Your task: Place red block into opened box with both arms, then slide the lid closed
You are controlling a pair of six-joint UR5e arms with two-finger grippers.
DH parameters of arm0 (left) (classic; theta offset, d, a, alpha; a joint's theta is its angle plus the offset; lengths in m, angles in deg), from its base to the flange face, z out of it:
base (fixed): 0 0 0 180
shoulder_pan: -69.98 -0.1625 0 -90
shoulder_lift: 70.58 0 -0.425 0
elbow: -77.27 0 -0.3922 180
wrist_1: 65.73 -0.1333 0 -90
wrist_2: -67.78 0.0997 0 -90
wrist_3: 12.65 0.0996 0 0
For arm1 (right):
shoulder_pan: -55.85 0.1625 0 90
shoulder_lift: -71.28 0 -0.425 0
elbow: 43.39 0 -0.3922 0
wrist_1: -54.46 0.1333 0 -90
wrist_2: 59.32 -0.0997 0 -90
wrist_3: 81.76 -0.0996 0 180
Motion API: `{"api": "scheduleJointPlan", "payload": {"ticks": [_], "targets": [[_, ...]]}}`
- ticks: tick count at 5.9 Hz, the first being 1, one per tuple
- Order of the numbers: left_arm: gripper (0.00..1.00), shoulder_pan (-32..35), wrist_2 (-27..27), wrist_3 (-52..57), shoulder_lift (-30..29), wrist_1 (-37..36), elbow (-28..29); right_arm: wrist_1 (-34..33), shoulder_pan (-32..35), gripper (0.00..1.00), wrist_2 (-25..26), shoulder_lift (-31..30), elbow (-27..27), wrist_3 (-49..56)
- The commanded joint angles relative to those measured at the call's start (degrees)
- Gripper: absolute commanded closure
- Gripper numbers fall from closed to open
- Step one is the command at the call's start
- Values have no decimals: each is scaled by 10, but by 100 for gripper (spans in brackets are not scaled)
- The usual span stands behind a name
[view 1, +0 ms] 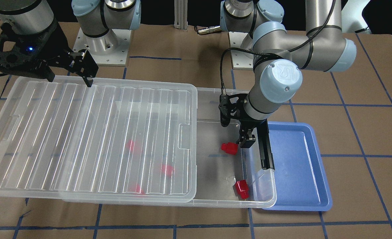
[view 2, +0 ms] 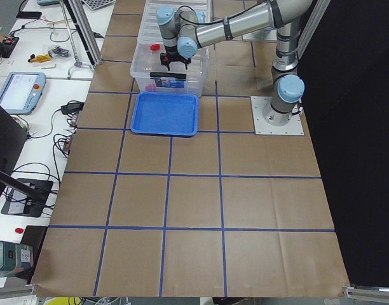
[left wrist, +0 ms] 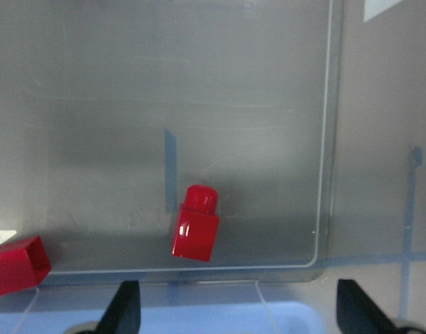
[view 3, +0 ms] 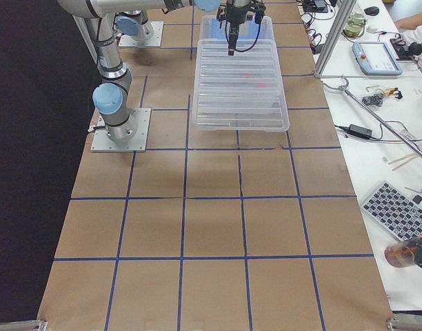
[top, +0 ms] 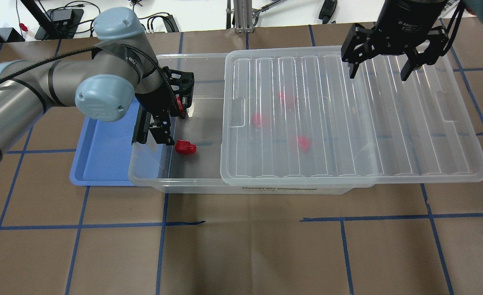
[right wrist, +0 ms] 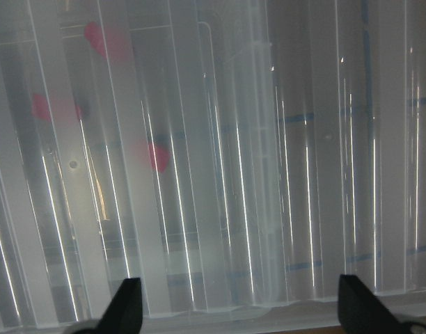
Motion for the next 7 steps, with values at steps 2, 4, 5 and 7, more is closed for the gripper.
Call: {"api": "scheduleJointPlan", "payload": {"ticks": [2, 4, 5, 7], "targets": [[2, -2, -6, -21, 81, 88, 34, -2, 0, 0, 1, 1, 0, 1], [2, -12, 3, -114, 98, 83, 39, -4, -2, 0, 2, 1, 2, 7], [2, -34, 11, -165, 127, 81, 36, -11, -19, 0, 4, 2, 2, 92], [2, -52, 43, -359, 163, 100, 28, -12, -121, 0, 15, 4, 4, 206]]}}
